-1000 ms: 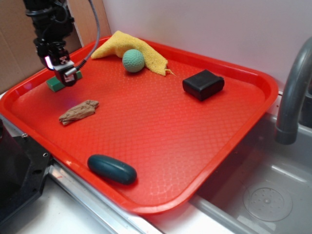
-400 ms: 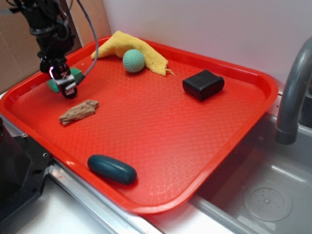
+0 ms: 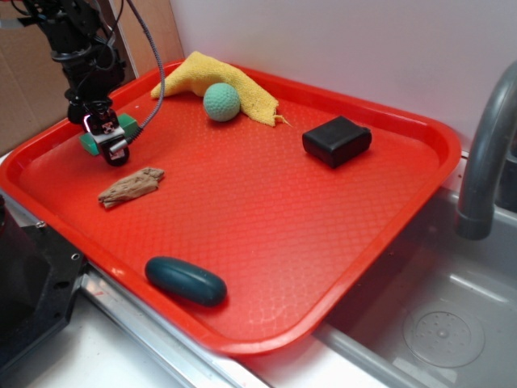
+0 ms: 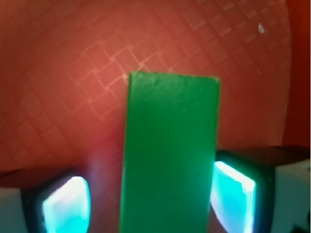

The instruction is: Grab the green block.

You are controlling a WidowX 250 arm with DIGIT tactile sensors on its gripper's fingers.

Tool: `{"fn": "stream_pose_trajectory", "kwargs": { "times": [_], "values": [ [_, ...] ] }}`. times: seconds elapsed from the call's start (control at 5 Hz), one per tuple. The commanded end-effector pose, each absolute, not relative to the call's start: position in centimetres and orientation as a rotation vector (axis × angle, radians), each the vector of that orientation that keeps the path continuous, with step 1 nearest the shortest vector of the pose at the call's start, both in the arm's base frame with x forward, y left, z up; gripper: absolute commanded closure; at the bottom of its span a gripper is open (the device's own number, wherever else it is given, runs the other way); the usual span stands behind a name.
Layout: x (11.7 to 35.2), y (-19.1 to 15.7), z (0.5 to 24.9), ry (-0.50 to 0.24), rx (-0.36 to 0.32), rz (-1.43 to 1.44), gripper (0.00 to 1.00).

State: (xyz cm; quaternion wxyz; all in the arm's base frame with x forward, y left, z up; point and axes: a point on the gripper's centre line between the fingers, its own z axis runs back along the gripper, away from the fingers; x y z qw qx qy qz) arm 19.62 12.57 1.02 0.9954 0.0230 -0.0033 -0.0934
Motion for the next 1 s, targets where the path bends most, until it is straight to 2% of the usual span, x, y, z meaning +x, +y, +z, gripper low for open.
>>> {"fn": "stream_pose_trajectory", "kwargs": {
  "times": [0.0,0.2,0.4,0.8],
  "values": [
    [19.95,11.84,-0.38,0.012,0.048,-0.213,0.0],
    [20.01,11.69,-0.43,0.01,0.042,-0.21,0.0],
    [19.84,11.57,-0.59,0.001,0.046,-0.167,1.0],
    [19.81,11.43,-0.57,-0.013,0.058,-0.159,1.0]
  ]
}}
